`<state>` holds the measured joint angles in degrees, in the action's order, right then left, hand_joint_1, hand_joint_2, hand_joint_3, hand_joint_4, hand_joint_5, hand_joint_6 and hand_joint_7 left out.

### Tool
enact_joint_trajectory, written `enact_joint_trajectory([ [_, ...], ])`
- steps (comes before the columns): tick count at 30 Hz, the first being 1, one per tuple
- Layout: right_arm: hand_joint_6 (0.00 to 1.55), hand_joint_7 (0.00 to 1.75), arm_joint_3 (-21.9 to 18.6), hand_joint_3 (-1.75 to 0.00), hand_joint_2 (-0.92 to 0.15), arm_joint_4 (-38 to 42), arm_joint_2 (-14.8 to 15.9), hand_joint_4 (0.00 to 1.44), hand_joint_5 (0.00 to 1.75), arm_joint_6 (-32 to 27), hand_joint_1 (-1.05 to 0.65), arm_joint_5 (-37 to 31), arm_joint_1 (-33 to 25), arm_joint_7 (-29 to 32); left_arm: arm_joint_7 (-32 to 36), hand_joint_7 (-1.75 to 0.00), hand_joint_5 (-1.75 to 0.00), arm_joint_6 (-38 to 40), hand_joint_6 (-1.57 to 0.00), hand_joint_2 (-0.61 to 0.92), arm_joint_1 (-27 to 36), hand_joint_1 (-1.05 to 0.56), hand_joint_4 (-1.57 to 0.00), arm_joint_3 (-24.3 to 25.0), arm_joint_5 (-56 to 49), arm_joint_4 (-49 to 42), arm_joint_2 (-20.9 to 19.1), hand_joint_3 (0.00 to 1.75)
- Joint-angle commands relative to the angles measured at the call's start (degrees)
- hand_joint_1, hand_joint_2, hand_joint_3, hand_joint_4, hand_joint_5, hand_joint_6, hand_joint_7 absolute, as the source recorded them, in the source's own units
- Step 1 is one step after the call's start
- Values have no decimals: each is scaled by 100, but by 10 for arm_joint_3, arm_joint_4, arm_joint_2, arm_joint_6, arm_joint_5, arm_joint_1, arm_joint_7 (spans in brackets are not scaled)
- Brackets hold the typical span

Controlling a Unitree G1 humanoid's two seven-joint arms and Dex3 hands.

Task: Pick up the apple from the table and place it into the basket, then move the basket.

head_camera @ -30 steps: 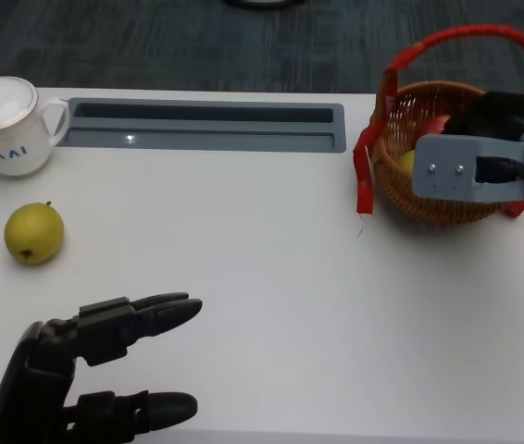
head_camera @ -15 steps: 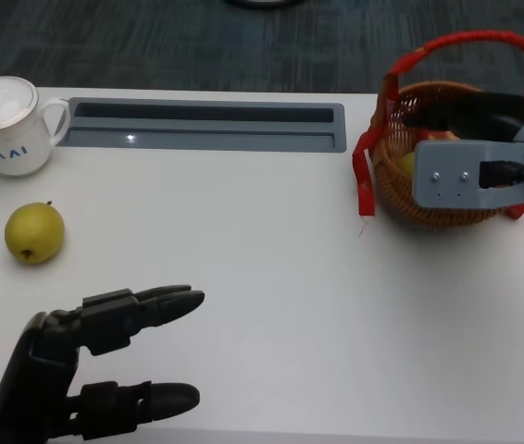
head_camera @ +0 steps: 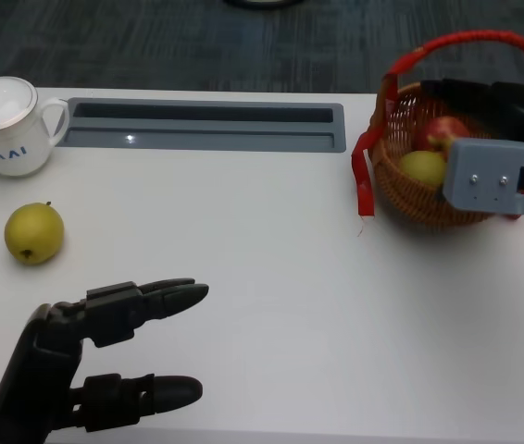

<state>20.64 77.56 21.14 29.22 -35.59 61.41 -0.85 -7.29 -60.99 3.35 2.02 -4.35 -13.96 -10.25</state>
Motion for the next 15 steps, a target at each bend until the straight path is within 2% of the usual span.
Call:
enact_joint_trajectory([
  [1,22,3,-23,0,-80,-14,20,31,5,45,-91,32,-31,5,-3,0,0,4,-85,70,-1,-51,-86,1,4,4,-12,0],
  [9,38,3,-72,0,-76,-59,36,48,4,207,-75,110,-128,-24,-7,0,0,5,-84,69,-12,-51,-86,-3,16,-2,-23,0],
  [15,42,2,-91,-1,-78,-107,39,51,2,294,-74,152,-194,-47,-10,-1,0,13,-85,69,-20,-49,-87,-7,22,-6,-27,0],
])
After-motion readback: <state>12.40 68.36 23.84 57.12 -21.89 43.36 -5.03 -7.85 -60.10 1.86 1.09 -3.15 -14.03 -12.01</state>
